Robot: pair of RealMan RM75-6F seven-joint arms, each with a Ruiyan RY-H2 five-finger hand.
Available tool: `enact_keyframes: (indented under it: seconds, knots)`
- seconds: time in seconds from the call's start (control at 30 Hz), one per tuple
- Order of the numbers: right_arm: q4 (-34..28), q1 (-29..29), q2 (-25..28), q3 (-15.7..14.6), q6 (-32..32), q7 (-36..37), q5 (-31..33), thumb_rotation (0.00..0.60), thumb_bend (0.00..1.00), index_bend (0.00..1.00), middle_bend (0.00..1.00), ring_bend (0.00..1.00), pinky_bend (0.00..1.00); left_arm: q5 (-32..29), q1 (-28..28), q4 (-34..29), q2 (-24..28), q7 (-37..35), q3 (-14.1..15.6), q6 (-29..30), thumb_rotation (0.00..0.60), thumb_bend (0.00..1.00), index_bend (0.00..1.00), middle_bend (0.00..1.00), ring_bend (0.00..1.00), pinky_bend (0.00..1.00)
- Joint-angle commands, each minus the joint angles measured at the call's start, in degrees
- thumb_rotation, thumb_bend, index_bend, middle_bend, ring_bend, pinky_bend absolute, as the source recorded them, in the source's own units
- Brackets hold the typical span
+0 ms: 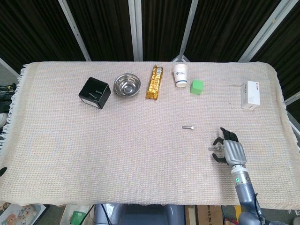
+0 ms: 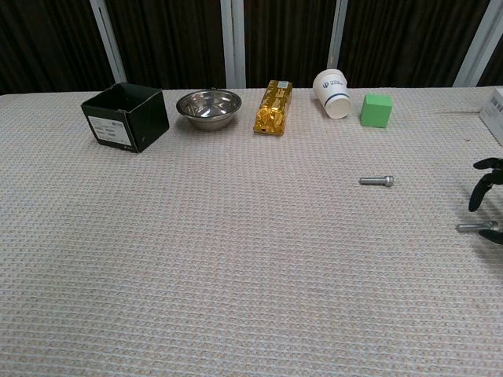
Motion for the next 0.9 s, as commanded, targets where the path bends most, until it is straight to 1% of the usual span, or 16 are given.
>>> enact_keyframes:
  seconds: [0.03, 0.23, 0.5, 0.9]
  knots:
    - [0.8, 0.3, -0.7, 0.1, -0.4, 0.4, 0.2, 0.6, 0.31, 0.46, 0.0, 0.0, 0.0, 0.0, 0.0, 0.0, 0.0, 0.1, 0.0, 0.0, 0.6, 0.04, 0.09, 0.1, 0.01, 0.01]
    - [2.1, 1.0, -1.8, 0.3, -0.8, 0.3, 0.4, 0.6, 0.31, 0.48, 0.0, 0.0, 0.0, -0.4, 0.0, 0.0, -0.1, 0.1, -0.2, 0.0, 0.6, 0.04, 0.09, 0.1, 0.01, 0.01]
    - [4.3, 2.1, -3.7, 0.5, -2.1, -0.4, 2.2, 0.6, 0.32, 0.49, 0.0, 0.0, 0.0, -0.7, -0.2, -0.1, -0.2, 0.6, -0.3, -0.4, 0.6, 0.04, 0.09, 0.1, 0.01, 0.01]
    - [5.8, 2.9, -4.5, 1.0, -2.7, -0.5, 3.6, 0.6, 0.33, 0.52, 0.0, 0.0, 0.0, -1.0, -0.5, -0.2, -0.6, 1.3, -0.5, -0.6, 0.6, 0.04, 0.09, 0.1, 0.01, 0.01]
